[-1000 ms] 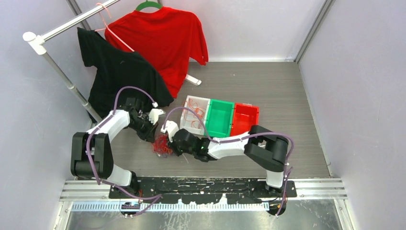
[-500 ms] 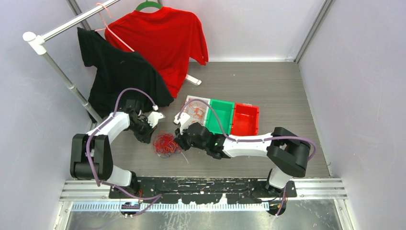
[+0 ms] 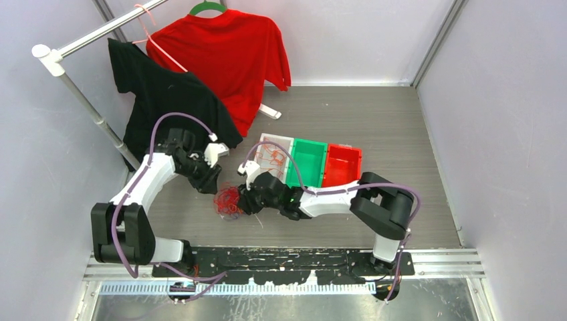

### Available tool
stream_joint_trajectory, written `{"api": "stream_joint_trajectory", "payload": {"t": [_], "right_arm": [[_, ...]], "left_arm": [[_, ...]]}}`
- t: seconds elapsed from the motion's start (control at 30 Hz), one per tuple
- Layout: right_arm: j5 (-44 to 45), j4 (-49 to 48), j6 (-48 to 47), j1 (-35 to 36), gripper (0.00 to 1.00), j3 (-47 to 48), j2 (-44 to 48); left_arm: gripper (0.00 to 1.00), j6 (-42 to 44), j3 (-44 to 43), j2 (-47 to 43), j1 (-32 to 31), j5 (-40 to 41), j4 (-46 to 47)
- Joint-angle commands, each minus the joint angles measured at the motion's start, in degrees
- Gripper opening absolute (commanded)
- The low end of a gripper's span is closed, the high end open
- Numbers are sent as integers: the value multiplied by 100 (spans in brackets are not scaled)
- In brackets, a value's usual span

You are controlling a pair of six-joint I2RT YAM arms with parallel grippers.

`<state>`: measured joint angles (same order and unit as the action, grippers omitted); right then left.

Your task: Untangle the cables

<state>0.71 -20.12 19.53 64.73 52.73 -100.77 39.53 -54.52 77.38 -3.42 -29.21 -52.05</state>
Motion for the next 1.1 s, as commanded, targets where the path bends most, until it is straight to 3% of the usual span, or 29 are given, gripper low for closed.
{"api": "stream_joint_trajectory", "payload": {"t": [0.0, 0.4, 0.53, 0.67, 0.9, 1.07], "right_arm": [[-237, -283, 305, -55, 36, 368, -230], [-239, -291, 446, -135, 26, 658, -739], [-196, -270, 446, -134, 30, 714, -869], [102, 36, 497, -136, 31, 872, -955], [717, -379, 679, -135, 6, 406, -505], [611, -724, 653, -136, 1, -46, -58]], "left_arm": [[45, -285, -49, -40, -88, -681, -150], [42, -819, 302, 625, -649, -41, 1021], [31, -854, 389, 722, -651, 9, 1117], [10, -873, 469, 751, -651, 12, 1136], [2, -863, 491, 559, -651, 207, 1086], [0, -658, 620, 395, -651, 844, 1262]]}}
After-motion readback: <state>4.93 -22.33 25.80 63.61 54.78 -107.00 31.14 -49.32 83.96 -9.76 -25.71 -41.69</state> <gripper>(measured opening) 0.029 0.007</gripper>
